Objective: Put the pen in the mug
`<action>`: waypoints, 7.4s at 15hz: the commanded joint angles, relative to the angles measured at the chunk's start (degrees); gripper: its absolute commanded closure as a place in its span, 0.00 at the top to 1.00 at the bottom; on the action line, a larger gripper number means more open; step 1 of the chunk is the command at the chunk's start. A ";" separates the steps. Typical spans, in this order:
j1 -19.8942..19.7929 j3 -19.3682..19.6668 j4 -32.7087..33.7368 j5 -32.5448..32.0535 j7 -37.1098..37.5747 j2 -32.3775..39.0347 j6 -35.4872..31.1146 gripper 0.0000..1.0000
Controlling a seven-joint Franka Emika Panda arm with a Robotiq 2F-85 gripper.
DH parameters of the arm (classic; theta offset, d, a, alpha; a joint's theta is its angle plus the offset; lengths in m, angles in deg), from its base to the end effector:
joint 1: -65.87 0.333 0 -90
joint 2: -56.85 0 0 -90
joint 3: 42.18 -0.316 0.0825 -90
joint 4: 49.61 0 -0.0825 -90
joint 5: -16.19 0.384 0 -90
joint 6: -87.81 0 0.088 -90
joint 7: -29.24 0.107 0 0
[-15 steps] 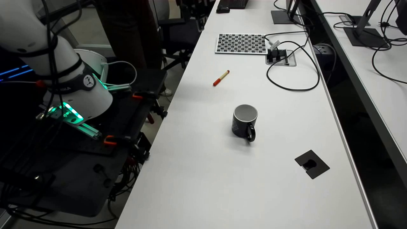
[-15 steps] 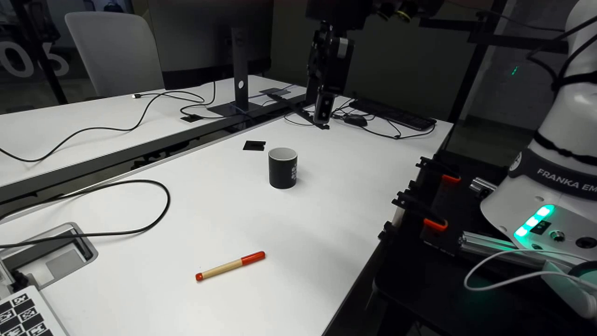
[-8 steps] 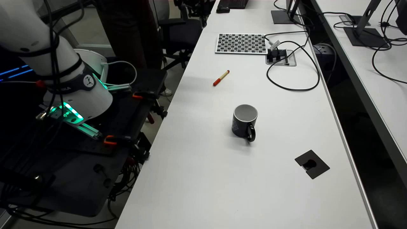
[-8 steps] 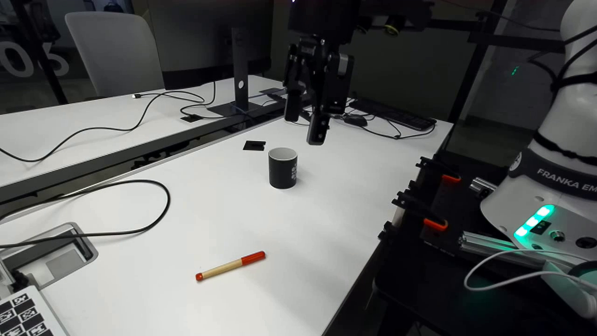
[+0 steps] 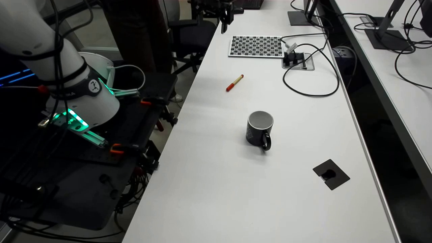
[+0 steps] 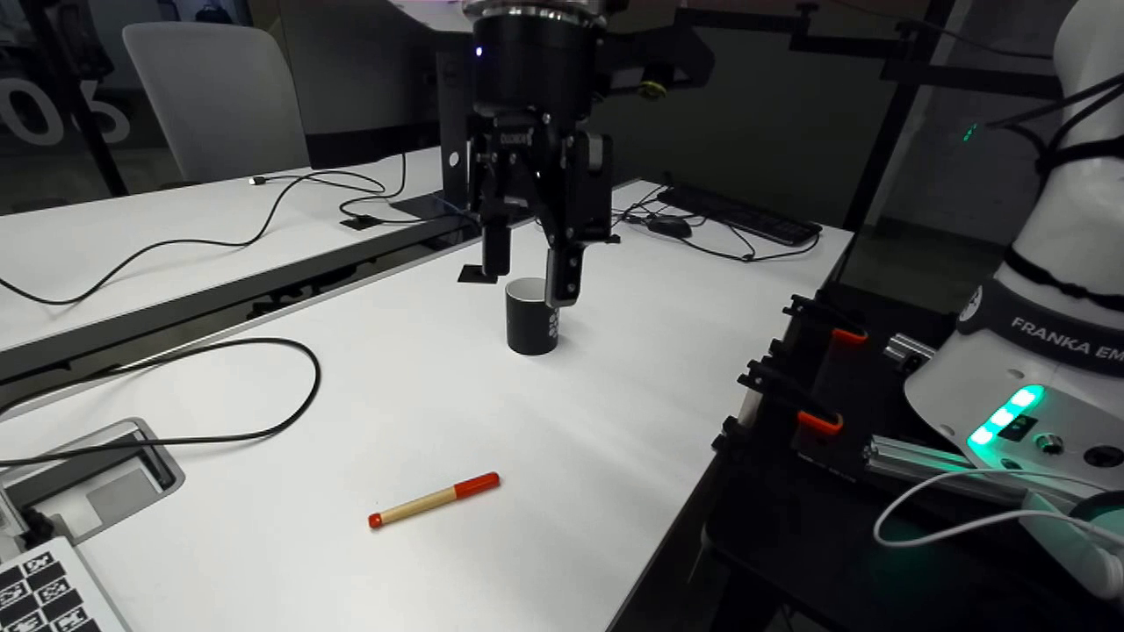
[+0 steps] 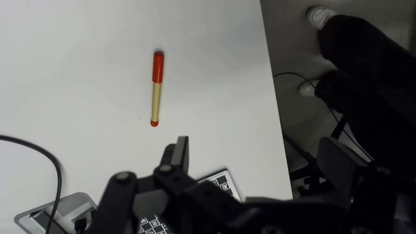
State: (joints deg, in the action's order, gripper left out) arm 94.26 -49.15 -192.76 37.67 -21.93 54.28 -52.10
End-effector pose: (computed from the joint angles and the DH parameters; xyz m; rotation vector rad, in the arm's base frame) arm 0.3771 0.2680 0.3000 -2.3836 -1.6669 -0.0309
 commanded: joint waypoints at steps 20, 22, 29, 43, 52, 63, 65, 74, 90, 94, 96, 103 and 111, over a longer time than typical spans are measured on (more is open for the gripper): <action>-9.17 -14.98 3.83 12.74 -4.27 23.04 -36.41 1.00; -9.20 -14.20 4.62 11.93 -3.18 25.69 -37.85 1.00; -14.02 -15.21 4.80 -8.58 11.40 29.13 -37.03 1.00; -8.15 -10.92 12.41 -28.67 30.54 34.21 -32.85 1.00; -6.70 -8.31 22.26 -31.93 33.34 42.41 -26.46 1.00; -4.31 -5.19 24.84 -34.70 36.69 46.13 -25.30 1.00; -4.10 -5.20 25.00 -34.80 36.70 46.13 -25.04 1.00; -0.82 -3.25 27.62 -35.52 39.10 48.44 -24.57 1.00; 9.17 5.47 32.40 -38.22 49.25 51.15 -20.08 1.00; 9.30 5.58 33.36 -38.54 49.64 51.70 -18.76 1.00; 9.52 5.68 33.82 -38.78 49.88 51.89 -18.25 1.00; 10.07 5.69 34.95 -39.78 50.06 52.03 -16.98 0.43; 10.17 5.85 35.27 -40.23 50.28 51.81 -17.15 0.03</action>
State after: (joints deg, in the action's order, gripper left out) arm 103.79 -43.99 -158.76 -0.80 26.25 105.06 -70.30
